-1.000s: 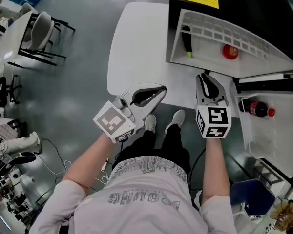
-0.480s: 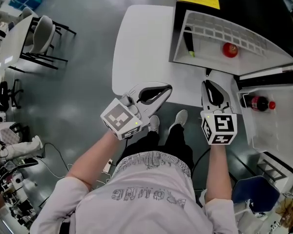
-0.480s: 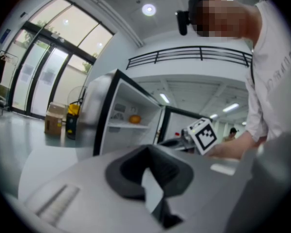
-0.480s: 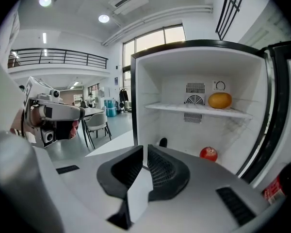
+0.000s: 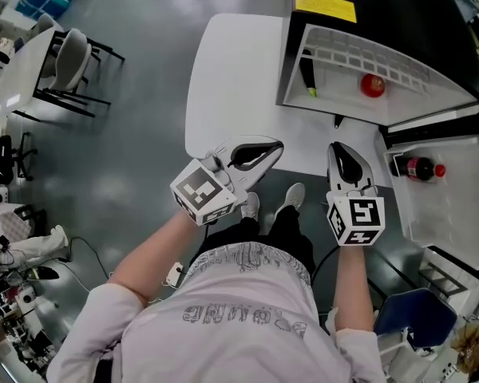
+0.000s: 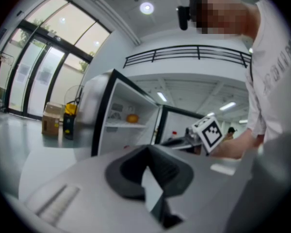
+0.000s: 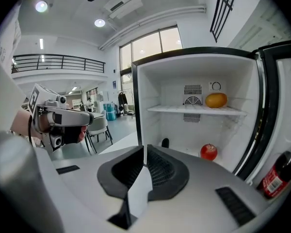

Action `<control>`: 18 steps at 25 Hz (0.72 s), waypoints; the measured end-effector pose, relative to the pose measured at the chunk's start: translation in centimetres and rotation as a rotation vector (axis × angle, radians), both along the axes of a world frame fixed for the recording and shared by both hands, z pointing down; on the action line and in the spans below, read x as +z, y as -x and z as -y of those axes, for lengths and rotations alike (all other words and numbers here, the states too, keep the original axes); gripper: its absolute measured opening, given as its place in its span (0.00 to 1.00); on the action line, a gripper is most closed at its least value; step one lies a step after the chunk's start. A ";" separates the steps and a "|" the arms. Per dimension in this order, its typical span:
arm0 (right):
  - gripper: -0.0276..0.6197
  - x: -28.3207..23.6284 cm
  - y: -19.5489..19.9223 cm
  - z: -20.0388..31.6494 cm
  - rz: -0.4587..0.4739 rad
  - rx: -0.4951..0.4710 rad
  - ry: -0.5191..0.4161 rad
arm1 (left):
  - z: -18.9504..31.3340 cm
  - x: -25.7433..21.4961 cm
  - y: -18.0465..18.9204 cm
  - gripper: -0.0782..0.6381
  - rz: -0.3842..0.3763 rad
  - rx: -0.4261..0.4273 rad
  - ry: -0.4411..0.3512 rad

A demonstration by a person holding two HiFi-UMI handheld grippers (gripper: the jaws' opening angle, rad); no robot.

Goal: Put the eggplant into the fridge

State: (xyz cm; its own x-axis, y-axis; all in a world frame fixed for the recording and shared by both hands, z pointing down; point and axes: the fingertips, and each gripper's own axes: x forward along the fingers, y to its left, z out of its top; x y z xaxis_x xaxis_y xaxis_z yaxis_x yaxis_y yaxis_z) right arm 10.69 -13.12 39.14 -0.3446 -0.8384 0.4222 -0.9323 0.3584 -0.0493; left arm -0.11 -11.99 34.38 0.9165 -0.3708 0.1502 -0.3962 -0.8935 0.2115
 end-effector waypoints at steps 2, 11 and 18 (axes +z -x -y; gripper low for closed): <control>0.08 -0.2 0.1 -0.3 0.005 0.001 0.000 | 0.0 0.0 0.1 0.12 0.001 -0.001 0.001; 0.05 -1.6 -0.2 -0.8 0.014 -0.005 -0.025 | -0.1 -0.5 0.5 0.12 -0.005 -0.018 0.000; 0.05 -2.5 -0.9 -0.8 0.022 -0.004 -0.048 | -0.3 -1.0 0.2 0.12 -0.002 -0.025 -0.015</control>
